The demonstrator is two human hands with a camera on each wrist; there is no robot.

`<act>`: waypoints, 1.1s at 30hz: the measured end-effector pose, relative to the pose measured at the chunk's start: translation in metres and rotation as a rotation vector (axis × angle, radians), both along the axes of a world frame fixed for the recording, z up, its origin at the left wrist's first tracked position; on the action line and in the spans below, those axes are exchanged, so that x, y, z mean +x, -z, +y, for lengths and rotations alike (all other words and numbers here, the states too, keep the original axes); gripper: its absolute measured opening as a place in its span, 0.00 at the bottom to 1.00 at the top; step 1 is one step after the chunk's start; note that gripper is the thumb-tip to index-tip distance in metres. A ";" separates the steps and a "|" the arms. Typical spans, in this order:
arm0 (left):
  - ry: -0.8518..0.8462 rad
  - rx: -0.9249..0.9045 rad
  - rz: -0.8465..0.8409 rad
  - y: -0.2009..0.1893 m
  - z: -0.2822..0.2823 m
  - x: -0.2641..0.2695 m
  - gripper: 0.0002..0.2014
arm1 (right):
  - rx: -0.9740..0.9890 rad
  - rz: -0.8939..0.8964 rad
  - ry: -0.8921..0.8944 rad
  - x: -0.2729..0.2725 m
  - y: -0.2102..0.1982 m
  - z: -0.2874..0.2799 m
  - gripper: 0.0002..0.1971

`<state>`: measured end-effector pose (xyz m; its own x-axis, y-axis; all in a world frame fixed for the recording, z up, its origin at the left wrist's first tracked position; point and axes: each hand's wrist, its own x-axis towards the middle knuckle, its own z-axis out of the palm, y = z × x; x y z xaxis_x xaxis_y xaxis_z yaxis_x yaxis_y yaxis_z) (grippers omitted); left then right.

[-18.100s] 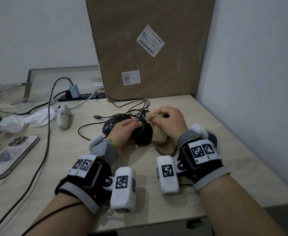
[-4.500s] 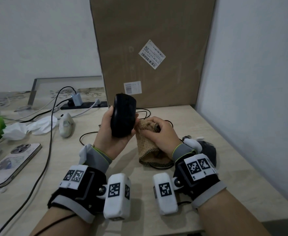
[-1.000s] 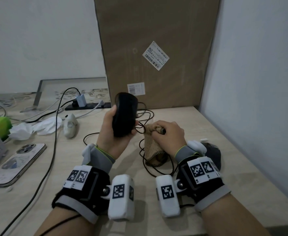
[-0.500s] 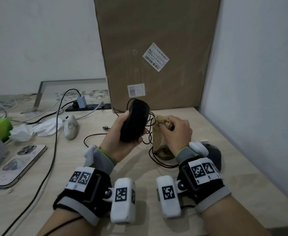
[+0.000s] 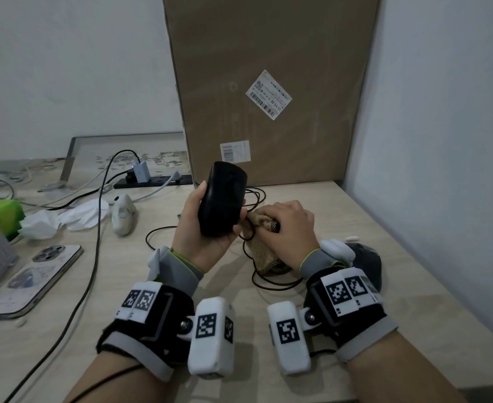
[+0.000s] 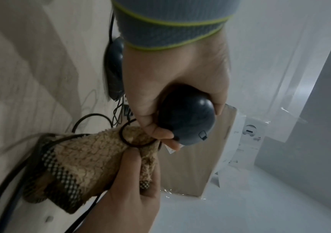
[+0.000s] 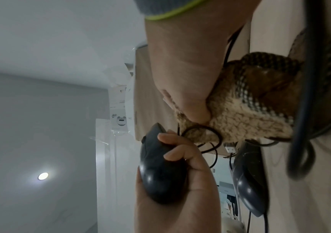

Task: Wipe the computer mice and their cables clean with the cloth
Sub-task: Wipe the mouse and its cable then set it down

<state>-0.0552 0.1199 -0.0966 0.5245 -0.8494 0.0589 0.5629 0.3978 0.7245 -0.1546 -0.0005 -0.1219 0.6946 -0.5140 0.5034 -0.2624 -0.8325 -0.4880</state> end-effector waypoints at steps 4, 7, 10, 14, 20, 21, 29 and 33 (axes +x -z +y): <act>-0.099 -0.084 -0.011 -0.005 0.007 0.008 0.22 | -0.019 0.044 0.163 -0.002 0.000 -0.005 0.10; -0.186 -0.177 0.013 -0.008 0.014 0.021 0.24 | -0.007 0.055 0.357 -0.005 0.002 -0.014 0.10; -0.274 -0.279 0.089 -0.010 0.024 0.037 0.26 | 0.052 0.042 0.503 -0.010 0.004 -0.020 0.10; -0.258 -0.245 0.187 -0.008 0.027 0.041 0.23 | 0.149 -0.078 0.488 -0.010 0.004 -0.023 0.11; -0.030 -0.002 0.099 -0.005 0.006 0.015 0.24 | 0.125 -0.163 0.383 -0.007 0.002 -0.021 0.13; -0.003 0.019 0.082 -0.004 0.004 0.011 0.23 | 0.112 -0.188 0.347 -0.005 0.001 -0.019 0.13; 0.079 0.080 0.070 0.002 -0.002 0.000 0.22 | 0.079 -0.276 0.064 0.004 0.004 -0.004 0.14; 0.080 -0.017 0.098 0.002 0.000 0.003 0.25 | 0.113 -0.197 -0.025 0.003 0.004 0.000 0.17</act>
<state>-0.0524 0.1195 -0.0985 0.4591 -0.8880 0.0256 0.6611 0.3607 0.6579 -0.1517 -0.0006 -0.1259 0.6015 -0.5588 0.5709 -0.1328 -0.7746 -0.6183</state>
